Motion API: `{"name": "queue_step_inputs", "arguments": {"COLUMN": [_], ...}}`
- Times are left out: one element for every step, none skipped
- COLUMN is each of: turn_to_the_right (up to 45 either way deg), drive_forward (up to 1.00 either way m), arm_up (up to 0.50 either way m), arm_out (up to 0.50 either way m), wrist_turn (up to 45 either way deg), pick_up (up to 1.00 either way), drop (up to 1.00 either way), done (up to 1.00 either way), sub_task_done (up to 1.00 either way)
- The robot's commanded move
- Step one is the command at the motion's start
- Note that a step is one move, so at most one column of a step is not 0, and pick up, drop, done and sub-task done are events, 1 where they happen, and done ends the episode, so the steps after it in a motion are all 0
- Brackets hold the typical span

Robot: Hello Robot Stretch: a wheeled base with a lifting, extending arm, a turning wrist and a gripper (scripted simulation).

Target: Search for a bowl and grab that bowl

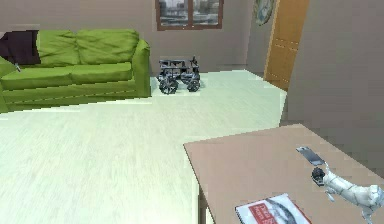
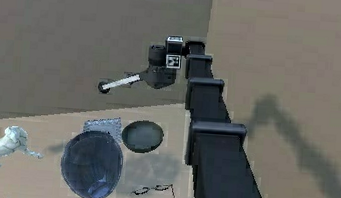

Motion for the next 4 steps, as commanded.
{"name": "queue_step_inputs", "arguments": {"turn_to_the_right": [0.0,0.0,0.0,0.0], "drive_forward": [0.0,0.0,0.0,0.0], "arm_up": [0.0,-0.3,0.0,0.1], "arm_out": [0.0,0.0,0.0,0.0], "wrist_turn": [15.0,0.0,0.0,0.0], "pick_up": [0.0,0.0,1.0,0.0], "drop": [0.0,0.0,0.0,0.0], "done": [0.0,0.0,0.0,0.0], "sub_task_done": [0.0,0.0,0.0,0.0]}}
